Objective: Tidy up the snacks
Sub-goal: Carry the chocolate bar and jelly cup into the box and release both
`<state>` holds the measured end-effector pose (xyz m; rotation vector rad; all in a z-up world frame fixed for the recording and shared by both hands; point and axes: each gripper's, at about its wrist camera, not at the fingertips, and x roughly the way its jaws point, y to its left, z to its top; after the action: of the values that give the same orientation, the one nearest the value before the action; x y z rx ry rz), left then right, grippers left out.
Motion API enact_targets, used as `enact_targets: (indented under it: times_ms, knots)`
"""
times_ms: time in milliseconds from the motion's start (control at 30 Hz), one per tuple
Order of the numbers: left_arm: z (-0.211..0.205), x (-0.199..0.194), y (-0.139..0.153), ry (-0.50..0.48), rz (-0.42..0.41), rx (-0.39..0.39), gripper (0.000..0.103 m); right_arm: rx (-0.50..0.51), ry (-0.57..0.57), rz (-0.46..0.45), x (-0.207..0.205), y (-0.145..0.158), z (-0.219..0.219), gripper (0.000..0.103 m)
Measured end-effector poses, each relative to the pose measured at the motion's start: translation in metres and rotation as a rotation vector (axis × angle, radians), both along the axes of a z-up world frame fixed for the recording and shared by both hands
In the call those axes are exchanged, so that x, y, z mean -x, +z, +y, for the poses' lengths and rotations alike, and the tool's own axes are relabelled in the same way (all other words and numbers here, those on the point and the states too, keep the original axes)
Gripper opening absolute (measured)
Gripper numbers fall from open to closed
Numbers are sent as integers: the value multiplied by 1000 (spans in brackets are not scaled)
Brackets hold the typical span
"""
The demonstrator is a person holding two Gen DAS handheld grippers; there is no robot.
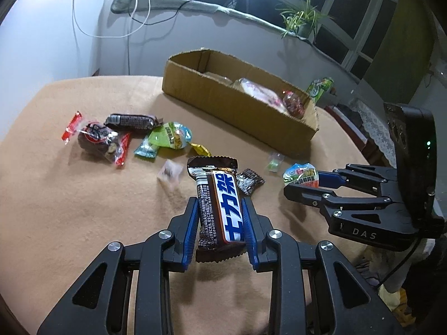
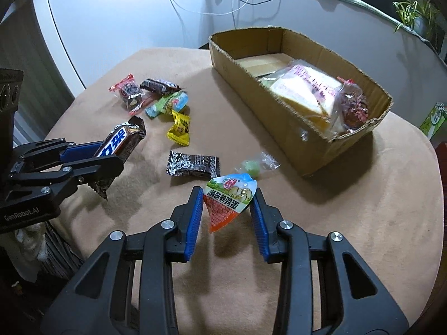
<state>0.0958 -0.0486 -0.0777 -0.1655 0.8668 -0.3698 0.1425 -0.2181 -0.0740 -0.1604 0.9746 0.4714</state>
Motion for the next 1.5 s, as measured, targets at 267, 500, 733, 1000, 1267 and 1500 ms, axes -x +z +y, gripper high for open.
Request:
enact_targets:
  times_ms: [267, 500, 733, 1000, 1267, 1500]
  knots:
    - [2, -3, 15, 1, -37, 8, 29, -17, -21, -48, -2, 24, -11, 36]
    - [6, -21, 27, 13, -65, 10, 29, -26, -45, -83, -15, 42, -22, 36]
    - [6, -42, 36, 14, -82, 4, 29, -23, -57, -113, -36, 56, -26, 36]
    - [1, -74, 46, 6, -104, -7, 29, -16, -54, -125, -75, 65, -23, 36]
    - [-5, -110, 49, -5, -110, -15, 29, -12, -44, -112, -122, 61, -12, 36]
    - [-6, -137, 45, -8, -100, -14, 29, -11, -40, -90, -154, 49, -2, 36]
